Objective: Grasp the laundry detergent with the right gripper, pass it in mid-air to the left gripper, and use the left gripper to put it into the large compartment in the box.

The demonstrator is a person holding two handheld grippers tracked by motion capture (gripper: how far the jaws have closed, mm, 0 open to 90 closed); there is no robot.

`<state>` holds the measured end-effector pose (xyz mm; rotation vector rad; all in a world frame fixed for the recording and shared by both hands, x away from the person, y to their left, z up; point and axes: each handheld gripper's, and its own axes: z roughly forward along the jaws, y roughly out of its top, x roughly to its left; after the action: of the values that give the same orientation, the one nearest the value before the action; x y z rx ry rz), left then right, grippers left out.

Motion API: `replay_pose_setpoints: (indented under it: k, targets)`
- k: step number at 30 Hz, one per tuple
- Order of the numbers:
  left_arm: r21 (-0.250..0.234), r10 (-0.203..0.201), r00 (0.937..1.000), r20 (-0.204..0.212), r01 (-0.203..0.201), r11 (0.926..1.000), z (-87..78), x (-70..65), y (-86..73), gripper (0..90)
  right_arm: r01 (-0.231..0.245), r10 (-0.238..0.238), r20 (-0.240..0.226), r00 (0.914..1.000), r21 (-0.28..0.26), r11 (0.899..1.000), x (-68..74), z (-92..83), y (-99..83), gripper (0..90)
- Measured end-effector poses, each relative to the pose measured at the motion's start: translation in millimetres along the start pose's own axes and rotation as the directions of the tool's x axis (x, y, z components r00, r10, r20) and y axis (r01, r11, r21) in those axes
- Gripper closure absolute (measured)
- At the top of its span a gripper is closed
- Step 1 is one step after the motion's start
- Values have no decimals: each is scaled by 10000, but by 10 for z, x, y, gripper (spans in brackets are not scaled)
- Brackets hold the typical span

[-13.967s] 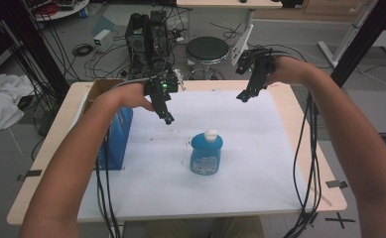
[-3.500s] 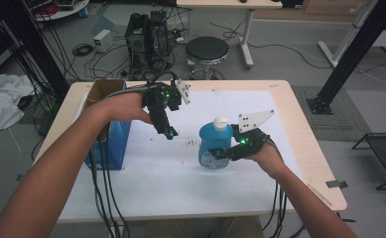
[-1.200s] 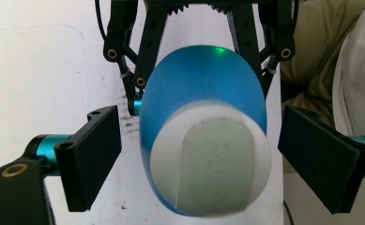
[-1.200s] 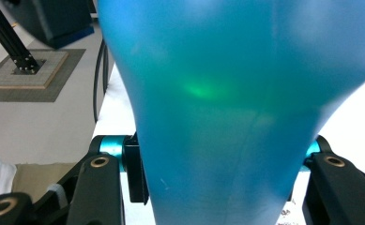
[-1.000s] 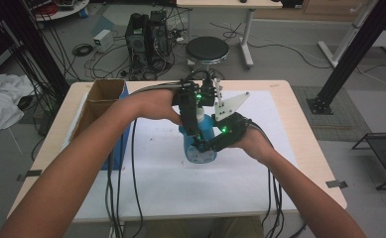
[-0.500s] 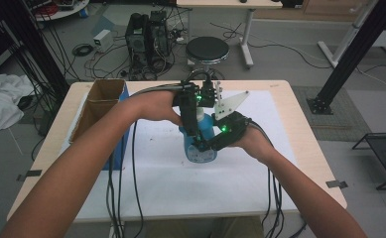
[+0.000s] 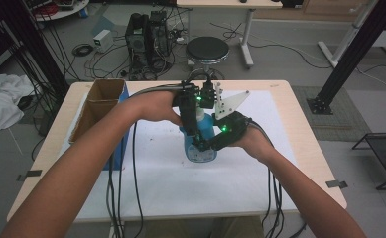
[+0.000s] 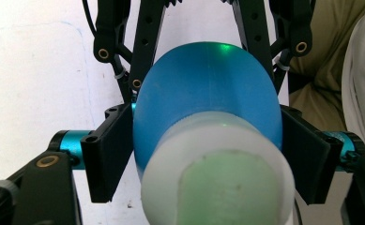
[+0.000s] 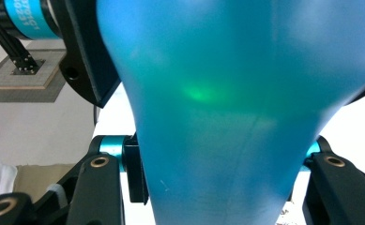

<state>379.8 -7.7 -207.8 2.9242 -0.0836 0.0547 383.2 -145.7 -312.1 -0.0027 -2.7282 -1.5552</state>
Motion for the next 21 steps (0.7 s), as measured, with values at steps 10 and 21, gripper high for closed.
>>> replay_pose_setpoints:
  k: [10, 21]
  targets:
    - [39, 126, 9999, 46, -127, 9999, 10, -13, 10, 271, 9, -9, -27, 10000, -53, 10000, 11, 14, 4, 446]
    - [95, 291, 9996, 54, -292, 9995, 12, -18, 17, 312, -4, 4, -8, 10000, -34, 10000, 10, 14, 4, 446]
